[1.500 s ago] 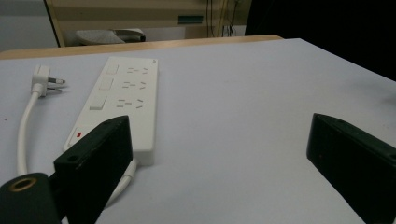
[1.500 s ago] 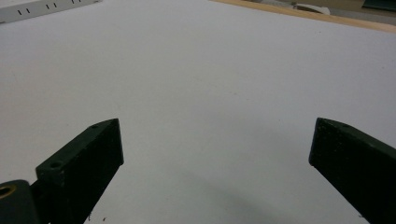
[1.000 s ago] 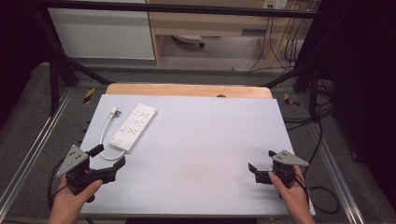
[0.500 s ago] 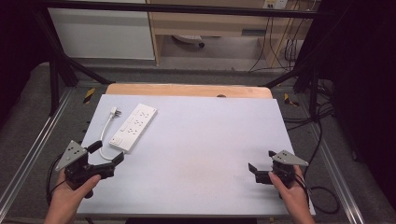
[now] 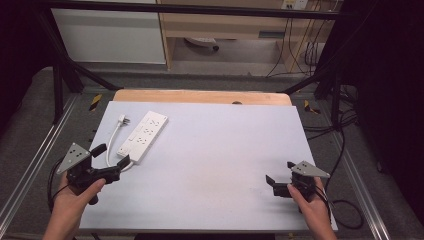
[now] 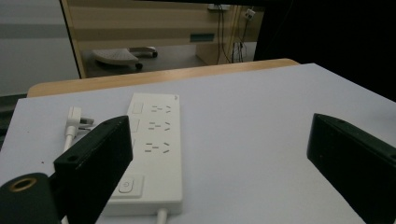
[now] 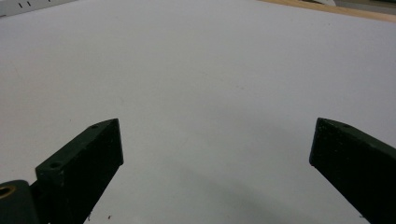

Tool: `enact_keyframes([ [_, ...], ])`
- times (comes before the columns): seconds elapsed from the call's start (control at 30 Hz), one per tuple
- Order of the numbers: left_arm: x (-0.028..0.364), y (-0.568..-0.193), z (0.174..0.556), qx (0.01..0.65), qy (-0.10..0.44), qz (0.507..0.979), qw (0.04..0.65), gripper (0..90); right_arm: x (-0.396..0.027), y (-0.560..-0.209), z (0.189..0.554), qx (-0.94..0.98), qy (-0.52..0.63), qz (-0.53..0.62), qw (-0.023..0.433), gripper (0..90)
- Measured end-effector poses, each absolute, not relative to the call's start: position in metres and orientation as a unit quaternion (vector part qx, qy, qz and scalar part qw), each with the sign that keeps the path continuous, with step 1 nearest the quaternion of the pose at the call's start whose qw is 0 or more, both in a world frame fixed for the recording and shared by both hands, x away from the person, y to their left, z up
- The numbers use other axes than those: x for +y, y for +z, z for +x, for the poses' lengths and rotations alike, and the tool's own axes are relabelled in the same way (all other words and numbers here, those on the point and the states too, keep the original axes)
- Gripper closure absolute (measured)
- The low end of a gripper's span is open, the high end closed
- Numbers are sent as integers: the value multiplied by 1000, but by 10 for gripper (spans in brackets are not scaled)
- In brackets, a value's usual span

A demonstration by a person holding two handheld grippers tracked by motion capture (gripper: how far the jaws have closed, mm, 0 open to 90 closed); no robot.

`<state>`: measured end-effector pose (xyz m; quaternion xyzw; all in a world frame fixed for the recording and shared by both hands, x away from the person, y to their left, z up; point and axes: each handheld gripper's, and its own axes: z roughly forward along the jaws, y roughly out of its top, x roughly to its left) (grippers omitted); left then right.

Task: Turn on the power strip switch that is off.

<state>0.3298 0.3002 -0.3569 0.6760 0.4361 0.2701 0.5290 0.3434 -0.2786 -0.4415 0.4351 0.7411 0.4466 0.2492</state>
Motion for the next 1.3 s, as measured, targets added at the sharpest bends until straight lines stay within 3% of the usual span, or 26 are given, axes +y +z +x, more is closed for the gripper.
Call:
enact_keyframes([
  [1.3,299,-351,385,444,279,684,507,77,-278,-442,343,741,446,436,249,33],
])
